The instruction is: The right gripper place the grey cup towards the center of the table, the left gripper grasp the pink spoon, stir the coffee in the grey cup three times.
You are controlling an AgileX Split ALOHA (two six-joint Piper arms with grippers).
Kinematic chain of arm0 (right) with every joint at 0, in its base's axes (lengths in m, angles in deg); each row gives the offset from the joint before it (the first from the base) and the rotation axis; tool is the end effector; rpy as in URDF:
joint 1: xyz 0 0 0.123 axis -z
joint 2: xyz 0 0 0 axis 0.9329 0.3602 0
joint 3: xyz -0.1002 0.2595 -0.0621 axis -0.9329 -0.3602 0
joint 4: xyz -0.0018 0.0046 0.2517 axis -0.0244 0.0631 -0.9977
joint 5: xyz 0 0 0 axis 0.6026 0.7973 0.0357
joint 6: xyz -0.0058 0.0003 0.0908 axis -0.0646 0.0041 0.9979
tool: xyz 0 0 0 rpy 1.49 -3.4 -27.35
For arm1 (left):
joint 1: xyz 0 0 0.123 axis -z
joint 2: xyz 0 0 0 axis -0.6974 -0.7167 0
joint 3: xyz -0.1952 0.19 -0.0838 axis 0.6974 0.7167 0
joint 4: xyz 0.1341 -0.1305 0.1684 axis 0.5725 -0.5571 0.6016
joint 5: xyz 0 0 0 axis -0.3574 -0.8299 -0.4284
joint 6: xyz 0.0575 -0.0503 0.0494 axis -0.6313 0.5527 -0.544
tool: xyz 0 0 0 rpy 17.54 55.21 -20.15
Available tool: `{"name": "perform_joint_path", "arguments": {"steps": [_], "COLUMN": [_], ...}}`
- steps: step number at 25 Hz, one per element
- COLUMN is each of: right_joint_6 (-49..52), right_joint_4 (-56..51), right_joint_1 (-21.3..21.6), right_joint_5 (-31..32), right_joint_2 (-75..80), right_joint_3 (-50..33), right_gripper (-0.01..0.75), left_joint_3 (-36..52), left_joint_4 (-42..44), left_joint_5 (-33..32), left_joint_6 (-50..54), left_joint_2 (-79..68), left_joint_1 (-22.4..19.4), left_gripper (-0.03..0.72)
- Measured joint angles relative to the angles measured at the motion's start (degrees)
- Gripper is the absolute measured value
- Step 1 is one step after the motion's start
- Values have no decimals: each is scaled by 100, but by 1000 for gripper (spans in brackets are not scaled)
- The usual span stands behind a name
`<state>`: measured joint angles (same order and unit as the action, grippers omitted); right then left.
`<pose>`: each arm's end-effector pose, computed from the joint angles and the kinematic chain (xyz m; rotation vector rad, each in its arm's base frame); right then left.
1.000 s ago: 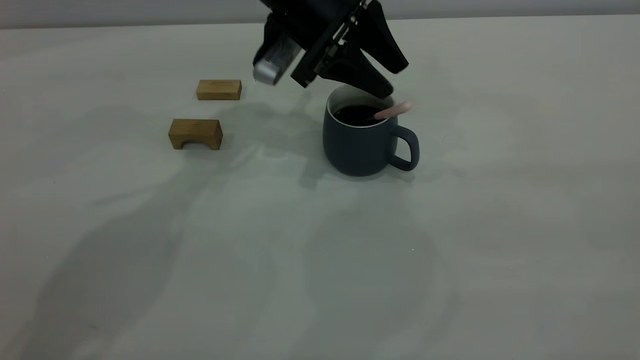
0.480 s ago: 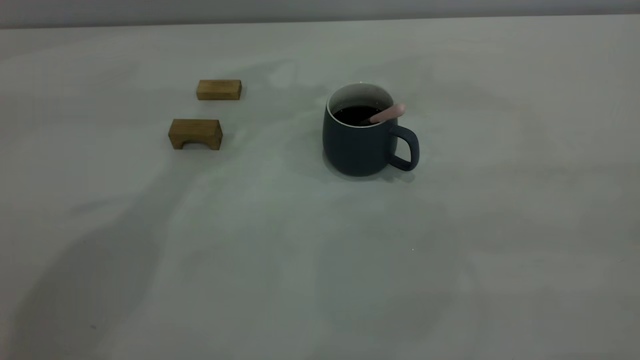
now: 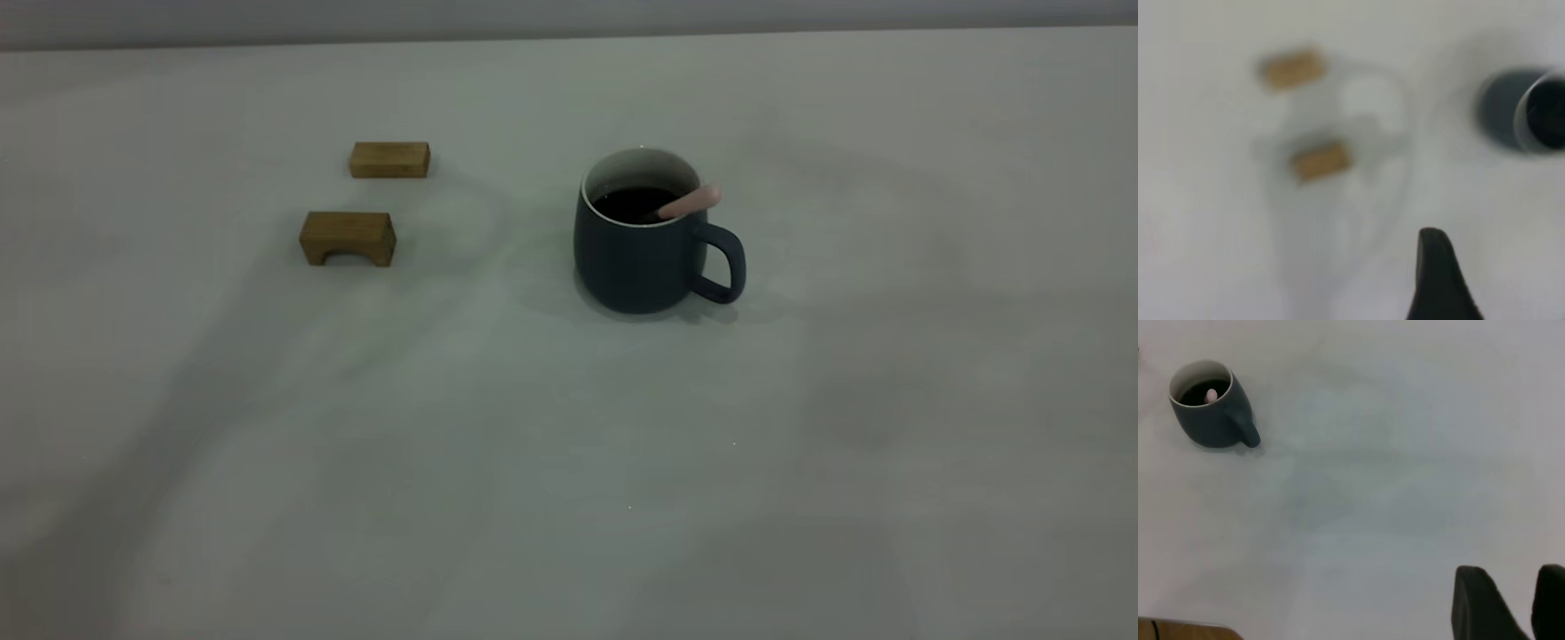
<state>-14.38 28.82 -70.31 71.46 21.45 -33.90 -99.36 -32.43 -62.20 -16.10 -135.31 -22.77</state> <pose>-0.0024 0.0043 0.2628 -0.1163 2.1651 0.0338 0.3929 -0.1543 0.3175 0.4425 2.6914 -0.1221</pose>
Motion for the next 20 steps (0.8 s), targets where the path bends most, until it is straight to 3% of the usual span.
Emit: {"name": "perform_joint_path", "arguments": {"steps": [4, 15, 17, 20], "right_joint_6": [0, 0, 0, 0], "right_joint_4": [0, 0, 0, 0], "right_joint_1": [0, 0, 0, 0], "right_joint_5": [0, 0, 0, 0], "right_joint_2": [0, 0, 0, 0], "right_joint_3": [0, 0, 0, 0], "right_gripper": [238, 238, 238, 238], "left_joint_3": [1593, 5169, 5690, 6402], "left_joint_4": [461, 479, 466, 460], "left_joint_5": [0, 0, 0, 14], "left_joint_6": [140, 185, 122, 65], "left_joint_2": [1288, 4209, 4777, 5689], "left_joint_1": [-11, -19, -130, -662], "left_gripper": [519, 519, 519, 518]}}
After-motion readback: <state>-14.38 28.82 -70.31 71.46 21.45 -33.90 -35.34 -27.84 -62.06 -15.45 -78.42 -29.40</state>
